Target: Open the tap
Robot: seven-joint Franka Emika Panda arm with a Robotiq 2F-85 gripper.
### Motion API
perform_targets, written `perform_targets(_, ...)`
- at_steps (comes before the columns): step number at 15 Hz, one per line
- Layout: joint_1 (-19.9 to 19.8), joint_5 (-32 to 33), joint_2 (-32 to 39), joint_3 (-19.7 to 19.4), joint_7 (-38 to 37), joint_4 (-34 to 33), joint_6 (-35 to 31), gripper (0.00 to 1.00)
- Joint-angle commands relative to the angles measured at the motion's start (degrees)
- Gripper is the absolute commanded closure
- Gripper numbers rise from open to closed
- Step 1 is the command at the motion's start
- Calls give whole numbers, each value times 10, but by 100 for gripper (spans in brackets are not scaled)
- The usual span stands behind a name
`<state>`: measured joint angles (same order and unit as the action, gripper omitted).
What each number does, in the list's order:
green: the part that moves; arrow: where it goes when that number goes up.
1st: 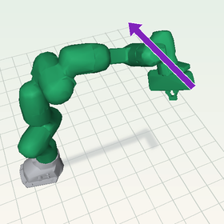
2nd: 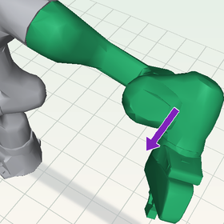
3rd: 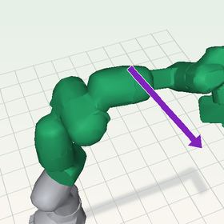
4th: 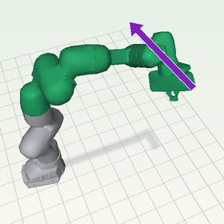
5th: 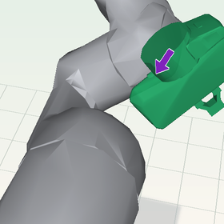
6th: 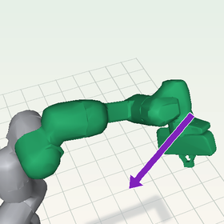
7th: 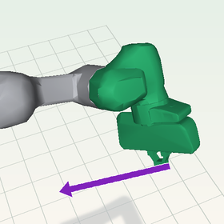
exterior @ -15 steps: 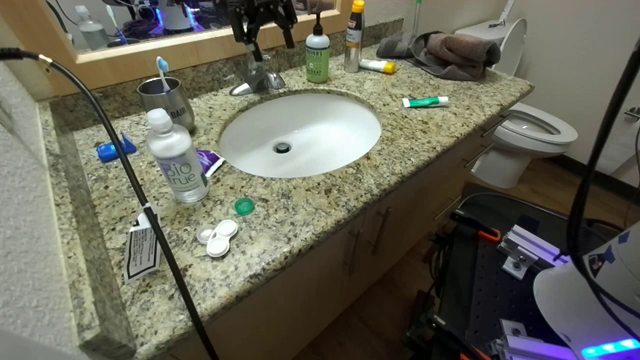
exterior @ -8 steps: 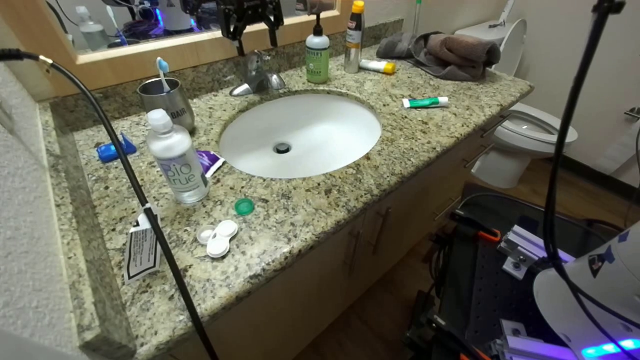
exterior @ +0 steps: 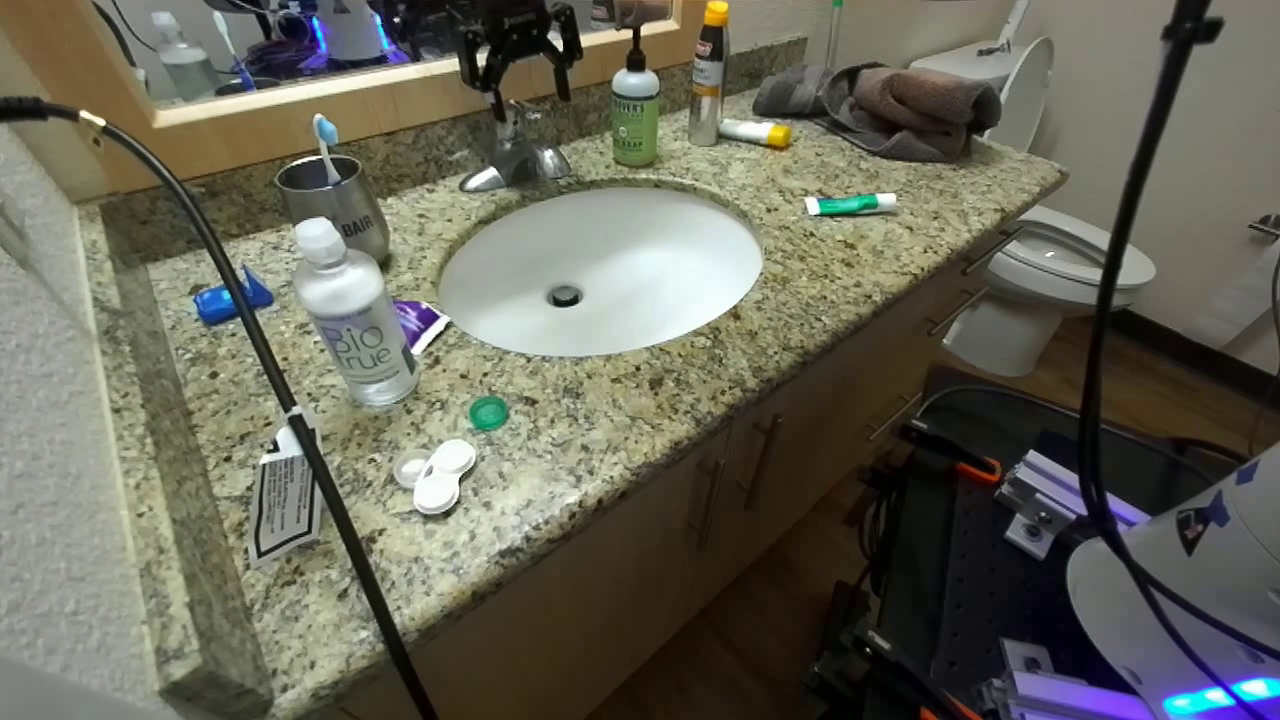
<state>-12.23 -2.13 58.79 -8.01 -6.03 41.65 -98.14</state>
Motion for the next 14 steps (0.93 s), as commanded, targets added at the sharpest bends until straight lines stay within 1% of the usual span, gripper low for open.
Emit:
perform_targets(1, -3, 0, 5, -3, -5, 0, -2, 0)
perform_targets(3, -8, 0, 9, -4, -7, 0, -5, 0)
perform_targets(4, -10, -8, 8, 2, -5, 0, 6, 25)
perform_targets(5, -9, -10, 7, 3, -8, 3, 7, 27)
perform_targets(8, -6, -13, 5, 7, -9, 3, 11, 47)
perform_targets(9, -5, -13, 5, 7, -11, 1, 14, 56)
perform_targets(10, -4, -13, 4, 7, -13, 3, 14, 61)
perform_targets(11, -4, -14, 2, 7, -14, 3, 18, 69)
perform_targets(14, 2, -27, -16, 19, -10, 12, 45, 90)
